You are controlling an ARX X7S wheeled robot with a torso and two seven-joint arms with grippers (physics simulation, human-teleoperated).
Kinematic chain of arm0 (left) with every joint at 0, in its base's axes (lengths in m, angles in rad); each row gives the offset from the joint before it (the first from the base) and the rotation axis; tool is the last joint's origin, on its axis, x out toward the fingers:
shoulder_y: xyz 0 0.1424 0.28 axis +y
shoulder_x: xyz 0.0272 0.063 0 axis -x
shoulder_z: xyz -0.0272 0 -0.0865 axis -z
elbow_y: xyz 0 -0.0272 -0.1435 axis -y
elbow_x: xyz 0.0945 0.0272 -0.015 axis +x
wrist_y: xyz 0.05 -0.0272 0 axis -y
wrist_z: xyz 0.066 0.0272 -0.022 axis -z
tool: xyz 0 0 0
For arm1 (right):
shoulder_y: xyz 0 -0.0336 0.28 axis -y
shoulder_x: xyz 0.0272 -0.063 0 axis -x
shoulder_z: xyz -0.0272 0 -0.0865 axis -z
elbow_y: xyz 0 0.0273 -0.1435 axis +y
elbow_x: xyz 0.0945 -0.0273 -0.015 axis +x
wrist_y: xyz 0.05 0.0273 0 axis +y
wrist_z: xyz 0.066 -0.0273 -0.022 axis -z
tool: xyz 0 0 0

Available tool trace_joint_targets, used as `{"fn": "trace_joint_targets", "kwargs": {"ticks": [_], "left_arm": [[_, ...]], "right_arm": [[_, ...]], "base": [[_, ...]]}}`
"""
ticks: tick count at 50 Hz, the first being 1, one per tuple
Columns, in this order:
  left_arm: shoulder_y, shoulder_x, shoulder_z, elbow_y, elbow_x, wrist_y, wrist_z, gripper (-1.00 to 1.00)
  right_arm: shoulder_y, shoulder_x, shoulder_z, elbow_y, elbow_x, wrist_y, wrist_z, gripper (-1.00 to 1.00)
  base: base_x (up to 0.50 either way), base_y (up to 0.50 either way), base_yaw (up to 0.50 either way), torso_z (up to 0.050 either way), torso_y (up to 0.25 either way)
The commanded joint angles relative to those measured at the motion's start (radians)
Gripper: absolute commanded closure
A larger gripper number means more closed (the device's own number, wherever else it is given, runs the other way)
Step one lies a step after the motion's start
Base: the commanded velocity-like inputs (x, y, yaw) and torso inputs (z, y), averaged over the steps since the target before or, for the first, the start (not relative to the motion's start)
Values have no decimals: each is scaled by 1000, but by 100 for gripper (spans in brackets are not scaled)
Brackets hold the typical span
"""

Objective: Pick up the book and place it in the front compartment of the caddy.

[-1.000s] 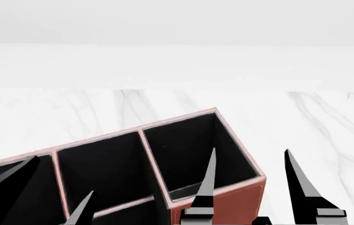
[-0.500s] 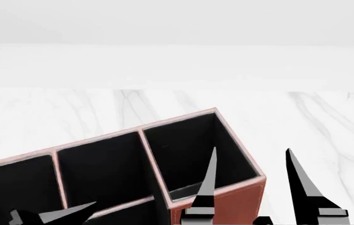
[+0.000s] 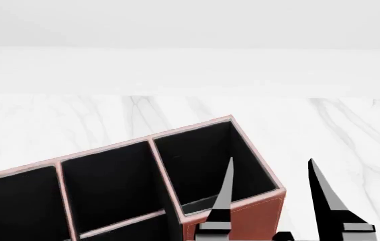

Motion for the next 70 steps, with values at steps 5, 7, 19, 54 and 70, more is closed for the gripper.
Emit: {"fn": "trace_joint_targets", "kwargs": {"ticks": [5,7,19,54,70], "left_arm": [[-78,-28,79,-23,-31,-158,-35,-100],[-86,-29,90,-25,-24,-167,-35,-100],[-206,-26,117,0,-127,-323,-90,-100],[-344,-18,348,-22,-45,-490,-67,-100],[-370,15,406,-18,-49,-538,-81,-100]], "right_arm": [[2,9,-1,-6,8,2,10,-100],[3,10,0,-10,10,5,13,-100],[3,16,0,-7,14,1,18,-100],[6,29,-15,-4,20,-4,32,-100],[9,32,-24,1,21,-6,36,-100]], "base": [[0,0,0,0,0],[0,0,0,0,0],[0,0,0,0,0],[0,0,0,0,0],[0,0,0,0,0]]}}
